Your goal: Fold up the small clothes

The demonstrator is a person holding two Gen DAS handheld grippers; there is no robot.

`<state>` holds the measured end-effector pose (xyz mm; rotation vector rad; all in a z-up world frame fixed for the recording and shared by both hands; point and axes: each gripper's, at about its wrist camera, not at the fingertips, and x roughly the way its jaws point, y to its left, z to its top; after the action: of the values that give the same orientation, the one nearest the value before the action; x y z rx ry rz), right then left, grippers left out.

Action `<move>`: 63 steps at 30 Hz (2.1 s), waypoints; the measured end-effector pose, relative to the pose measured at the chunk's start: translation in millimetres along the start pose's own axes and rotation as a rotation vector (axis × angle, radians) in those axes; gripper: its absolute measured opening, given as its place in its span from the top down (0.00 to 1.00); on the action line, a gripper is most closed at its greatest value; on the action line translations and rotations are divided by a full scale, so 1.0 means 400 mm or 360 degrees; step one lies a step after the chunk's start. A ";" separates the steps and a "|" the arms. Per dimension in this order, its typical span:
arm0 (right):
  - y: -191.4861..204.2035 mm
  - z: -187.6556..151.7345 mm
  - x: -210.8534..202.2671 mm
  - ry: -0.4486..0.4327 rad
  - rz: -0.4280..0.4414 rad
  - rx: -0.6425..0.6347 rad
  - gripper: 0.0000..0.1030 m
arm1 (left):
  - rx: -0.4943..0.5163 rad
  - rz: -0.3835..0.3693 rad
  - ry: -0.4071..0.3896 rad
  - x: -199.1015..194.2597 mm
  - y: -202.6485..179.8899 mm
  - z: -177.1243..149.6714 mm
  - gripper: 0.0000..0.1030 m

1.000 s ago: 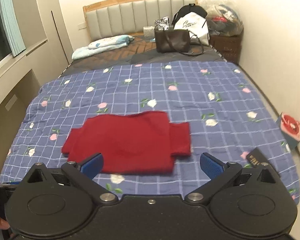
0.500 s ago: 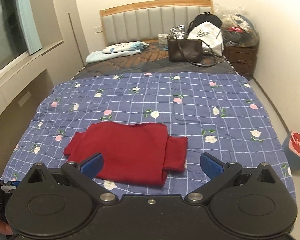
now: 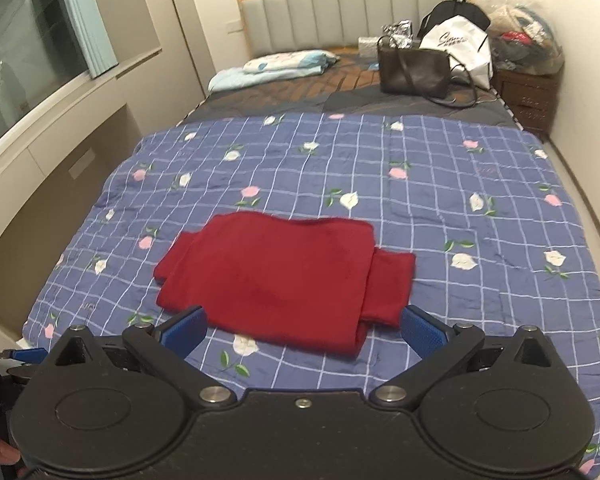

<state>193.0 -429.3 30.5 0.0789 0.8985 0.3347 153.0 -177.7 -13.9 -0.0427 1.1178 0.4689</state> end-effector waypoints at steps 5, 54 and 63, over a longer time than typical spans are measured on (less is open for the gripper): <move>0.013 0.006 0.045 0.0060 -0.0020 -0.0026 0.01 | 0.0017 -0.0026 -0.0001 0.039 0.014 0.041 0.00; 0.243 0.092 0.821 0.0765 -0.0406 -0.0181 0.01 | 0.0294 -0.0179 0.0365 0.724 0.124 0.454 0.00; 0.240 0.111 0.927 0.0275 -0.0557 -0.0374 0.01 | 0.0346 -0.0180 0.0361 0.782 0.104 0.446 0.00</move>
<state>416.4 -217.3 -201.5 -0.3258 1.0178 0.1187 399.5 13.7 -198.6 0.0321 1.3763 0.2431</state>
